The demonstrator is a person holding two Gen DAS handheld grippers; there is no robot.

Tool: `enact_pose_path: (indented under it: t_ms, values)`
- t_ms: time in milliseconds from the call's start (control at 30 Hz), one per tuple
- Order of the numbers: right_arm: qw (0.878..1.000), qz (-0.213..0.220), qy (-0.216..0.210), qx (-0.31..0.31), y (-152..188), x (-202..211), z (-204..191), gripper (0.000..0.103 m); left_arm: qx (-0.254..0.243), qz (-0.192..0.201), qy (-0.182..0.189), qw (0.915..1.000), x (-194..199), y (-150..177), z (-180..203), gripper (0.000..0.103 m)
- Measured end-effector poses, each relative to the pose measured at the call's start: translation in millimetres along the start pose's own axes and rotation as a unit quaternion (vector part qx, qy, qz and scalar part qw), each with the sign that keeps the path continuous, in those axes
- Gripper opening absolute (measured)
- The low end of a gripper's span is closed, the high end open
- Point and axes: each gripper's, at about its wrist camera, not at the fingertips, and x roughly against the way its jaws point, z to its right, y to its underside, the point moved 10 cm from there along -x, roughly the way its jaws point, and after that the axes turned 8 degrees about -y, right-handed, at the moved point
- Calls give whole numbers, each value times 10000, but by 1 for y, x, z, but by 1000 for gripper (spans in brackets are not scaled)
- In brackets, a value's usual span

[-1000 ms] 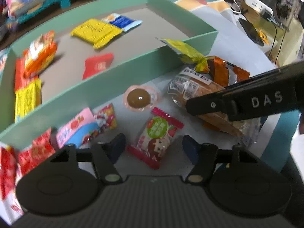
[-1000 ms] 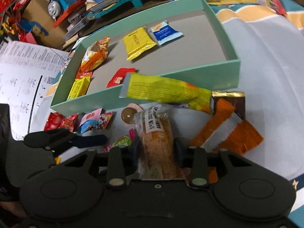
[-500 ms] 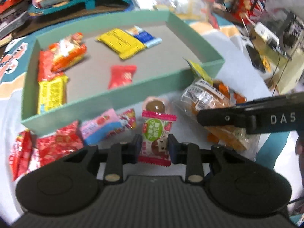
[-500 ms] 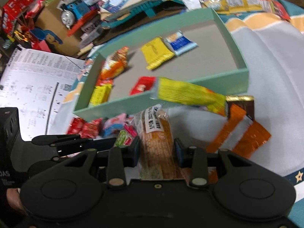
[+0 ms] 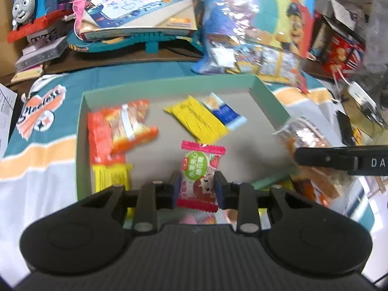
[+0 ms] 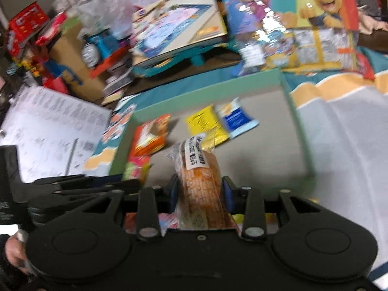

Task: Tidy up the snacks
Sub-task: 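Carry the candy and bread into the green tray and open both grippers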

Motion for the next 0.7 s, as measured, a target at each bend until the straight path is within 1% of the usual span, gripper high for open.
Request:
enact_pose_path:
  t_ms: [167,300,467,700]
  values:
    - [9987,121,436,-216,-38,-25,39,36,-3,15,-215,9998,-35,-36,-10,29]
    - [9974,169,617,-334,-60,-47,61,36,61,-64,-314,9995,-61,-55,-17,29]
    - [9962,205,774,-340,-85,-70,81,36,96,-154,-374,9991,-87,-71,-23,29]
    - [9955,176,862,-345,-105,-96,94,36,64,-225,-411,9989,-109,-80,-25,29]
